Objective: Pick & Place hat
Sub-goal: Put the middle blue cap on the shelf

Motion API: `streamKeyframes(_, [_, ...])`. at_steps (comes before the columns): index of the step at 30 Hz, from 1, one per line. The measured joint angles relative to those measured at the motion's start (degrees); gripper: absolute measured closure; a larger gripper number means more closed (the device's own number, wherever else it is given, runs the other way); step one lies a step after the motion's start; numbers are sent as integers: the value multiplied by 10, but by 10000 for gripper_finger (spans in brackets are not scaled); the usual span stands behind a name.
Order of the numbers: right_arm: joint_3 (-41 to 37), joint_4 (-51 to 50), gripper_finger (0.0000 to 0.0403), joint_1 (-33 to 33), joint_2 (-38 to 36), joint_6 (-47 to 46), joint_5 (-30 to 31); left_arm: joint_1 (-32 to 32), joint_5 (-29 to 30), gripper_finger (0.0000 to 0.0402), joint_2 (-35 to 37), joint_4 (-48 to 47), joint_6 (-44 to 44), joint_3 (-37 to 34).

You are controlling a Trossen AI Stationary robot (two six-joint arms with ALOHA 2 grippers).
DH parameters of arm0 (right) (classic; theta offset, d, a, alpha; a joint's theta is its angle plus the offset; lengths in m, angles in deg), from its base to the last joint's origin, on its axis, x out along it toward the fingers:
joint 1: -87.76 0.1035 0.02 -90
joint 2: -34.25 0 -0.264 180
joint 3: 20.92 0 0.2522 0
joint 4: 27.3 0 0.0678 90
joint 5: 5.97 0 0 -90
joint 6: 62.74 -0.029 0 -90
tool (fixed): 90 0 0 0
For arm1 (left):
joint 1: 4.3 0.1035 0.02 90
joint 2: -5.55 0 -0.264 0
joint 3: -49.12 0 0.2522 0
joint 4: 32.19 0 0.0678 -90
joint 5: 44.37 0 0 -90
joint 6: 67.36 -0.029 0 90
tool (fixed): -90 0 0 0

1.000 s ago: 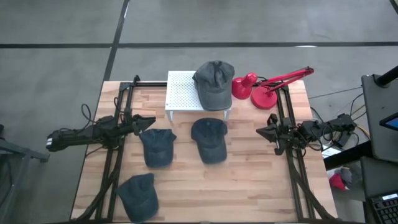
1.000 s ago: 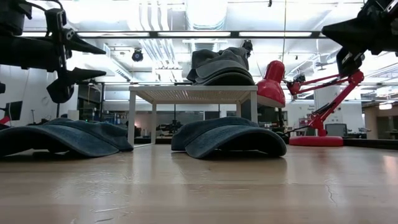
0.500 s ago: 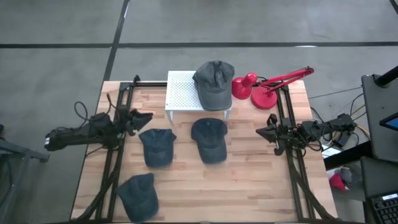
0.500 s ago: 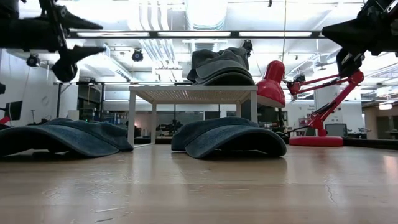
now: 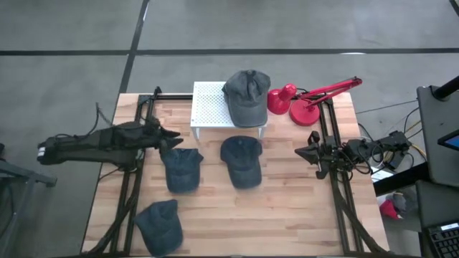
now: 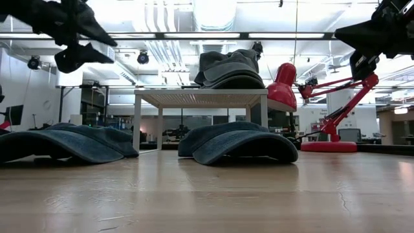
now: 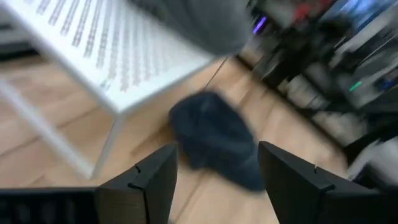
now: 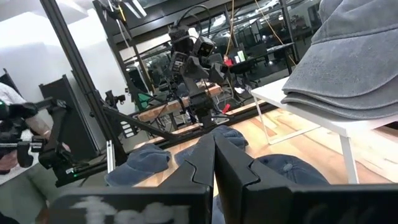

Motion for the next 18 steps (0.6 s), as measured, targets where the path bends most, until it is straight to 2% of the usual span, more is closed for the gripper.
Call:
streamKeyframes(6, [0,0,394,0,0,0,0,0,0,179,-92,-125,27,92])
streamKeyframes(13, [0,-11,394,0,0,0,1,-7,4,179,-177,-225,122,162])
streamKeyframes(18, [0,-10,394,0,1,0,1,-30,34,179,-229,-289,203,193])
